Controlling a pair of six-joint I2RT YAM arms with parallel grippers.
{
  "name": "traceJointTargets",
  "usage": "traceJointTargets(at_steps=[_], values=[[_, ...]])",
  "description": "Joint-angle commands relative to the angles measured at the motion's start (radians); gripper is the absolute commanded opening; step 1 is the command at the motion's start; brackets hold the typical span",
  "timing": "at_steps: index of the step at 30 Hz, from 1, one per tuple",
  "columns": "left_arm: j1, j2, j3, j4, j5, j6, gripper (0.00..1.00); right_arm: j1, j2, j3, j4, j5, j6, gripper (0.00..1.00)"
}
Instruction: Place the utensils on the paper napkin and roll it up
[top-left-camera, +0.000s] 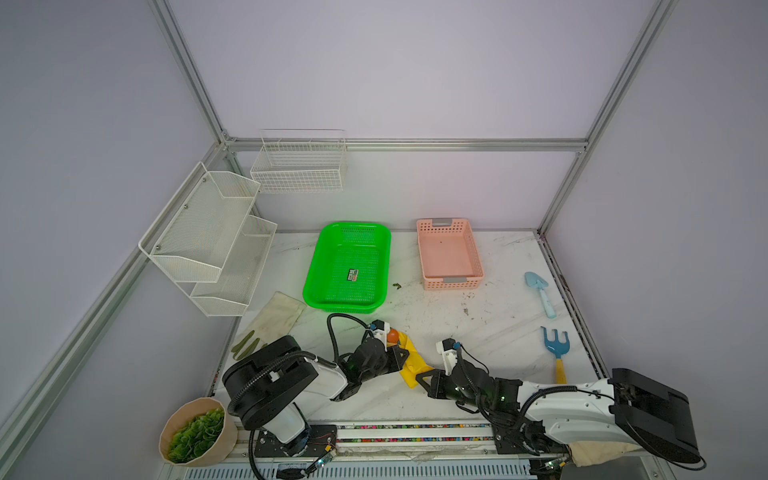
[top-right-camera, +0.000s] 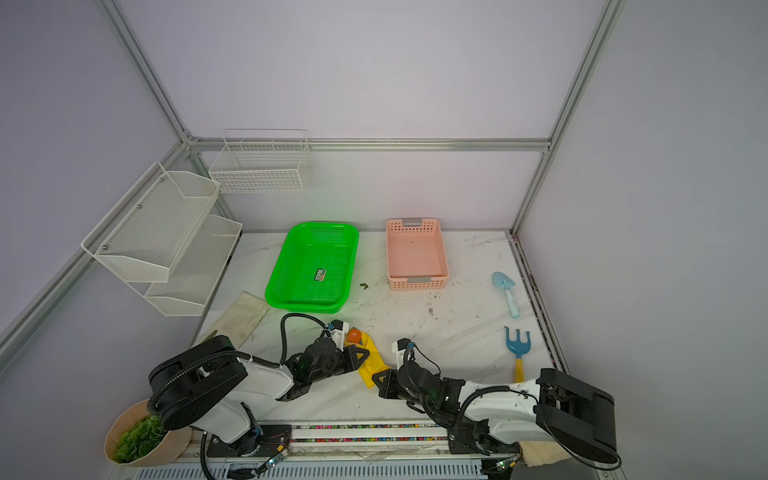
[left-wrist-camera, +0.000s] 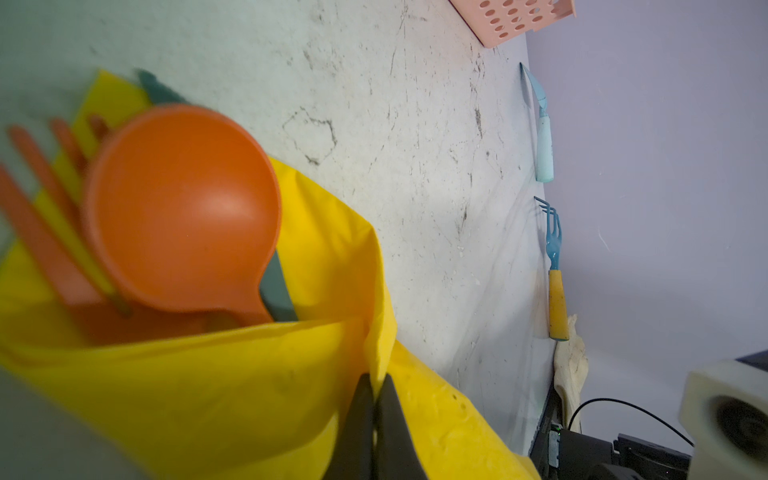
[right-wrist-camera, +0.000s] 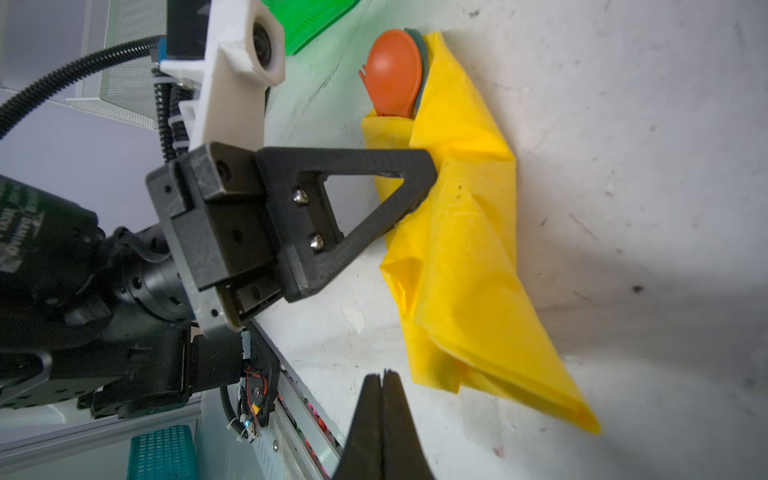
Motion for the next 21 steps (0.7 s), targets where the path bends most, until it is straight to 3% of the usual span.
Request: traceJointTargets(at_steps=[1, 21], values=[[0.009, -0.026, -0.027, 0.025, 0.006, -0.009, 0.05, 0.006, 0.034, 0.013, 0.061, 0.037, 0.031, 0.0], [0.028, -0.018, -0.041, 0.073, 0.051, -0.027, 0.05, 0.005, 0.131, 0.004, 0.065, 0.118, 0.089, 0.0]])
